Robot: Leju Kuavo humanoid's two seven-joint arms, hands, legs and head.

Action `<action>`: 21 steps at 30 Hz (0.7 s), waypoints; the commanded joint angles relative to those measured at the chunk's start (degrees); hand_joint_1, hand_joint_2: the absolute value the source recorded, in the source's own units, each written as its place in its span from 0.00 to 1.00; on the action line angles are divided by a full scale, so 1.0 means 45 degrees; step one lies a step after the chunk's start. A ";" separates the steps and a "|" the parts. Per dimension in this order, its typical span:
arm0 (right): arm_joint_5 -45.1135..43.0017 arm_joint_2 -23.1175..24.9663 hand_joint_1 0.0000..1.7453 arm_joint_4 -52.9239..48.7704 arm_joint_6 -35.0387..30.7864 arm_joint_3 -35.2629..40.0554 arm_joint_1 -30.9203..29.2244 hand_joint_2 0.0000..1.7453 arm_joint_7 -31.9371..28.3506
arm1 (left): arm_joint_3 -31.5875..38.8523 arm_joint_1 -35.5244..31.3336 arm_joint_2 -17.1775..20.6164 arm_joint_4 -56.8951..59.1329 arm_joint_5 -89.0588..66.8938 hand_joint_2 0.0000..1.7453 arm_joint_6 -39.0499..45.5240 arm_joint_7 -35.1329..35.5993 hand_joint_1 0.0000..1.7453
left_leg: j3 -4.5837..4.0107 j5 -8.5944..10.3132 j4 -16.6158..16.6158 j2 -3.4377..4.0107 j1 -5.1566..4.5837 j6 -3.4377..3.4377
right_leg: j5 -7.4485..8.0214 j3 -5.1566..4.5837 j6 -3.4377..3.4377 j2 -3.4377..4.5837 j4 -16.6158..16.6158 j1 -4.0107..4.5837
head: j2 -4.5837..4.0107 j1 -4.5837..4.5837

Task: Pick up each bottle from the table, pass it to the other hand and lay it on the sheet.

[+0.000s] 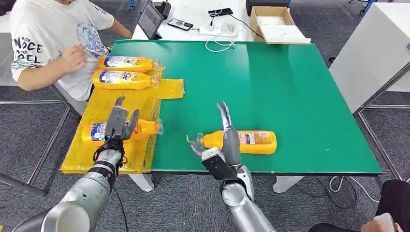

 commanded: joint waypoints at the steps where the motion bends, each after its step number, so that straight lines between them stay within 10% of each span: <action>1: 0.0701 -0.0862 0.00 0.2248 0.0296 0.0267 -0.1297 1.00 0.0567 | -0.1916 0.1031 -0.0173 -0.2965 0.2053 1.00 0.0885 -0.0097 0.00 | 0.0030 -0.0020 -0.0003 0.0035 -0.0001 0.0016 | -0.0010 0.0021 -0.0024 0.0013 -0.0012 0.0006 | 0.0000 0.0010; 6: 0.3030 -0.2176 0.00 0.4074 0.2563 0.1370 -0.2641 1.00 0.2968 | -0.5624 0.2500 0.0539 -0.6187 0.3724 1.00 0.3825 -0.0097 0.00 | -0.0016 -0.0024 0.0001 0.0021 0.0001 0.0020 | -0.0011 -0.0001 -0.0019 0.0021 -0.0016 0.0007 | 0.0000 0.0005; 21: 0.3394 -0.3831 0.00 0.4746 0.4696 0.0887 -0.3673 1.00 0.4146 | -0.6764 0.3868 0.0110 -0.7355 0.4552 1.00 0.2869 -0.0097 0.00 | -0.0058 -0.0017 0.0003 -0.0041 -0.0018 0.0019 | -0.0026 -0.0030 -0.0018 -0.0039 -0.0005 -0.0020 | 0.0000 0.0000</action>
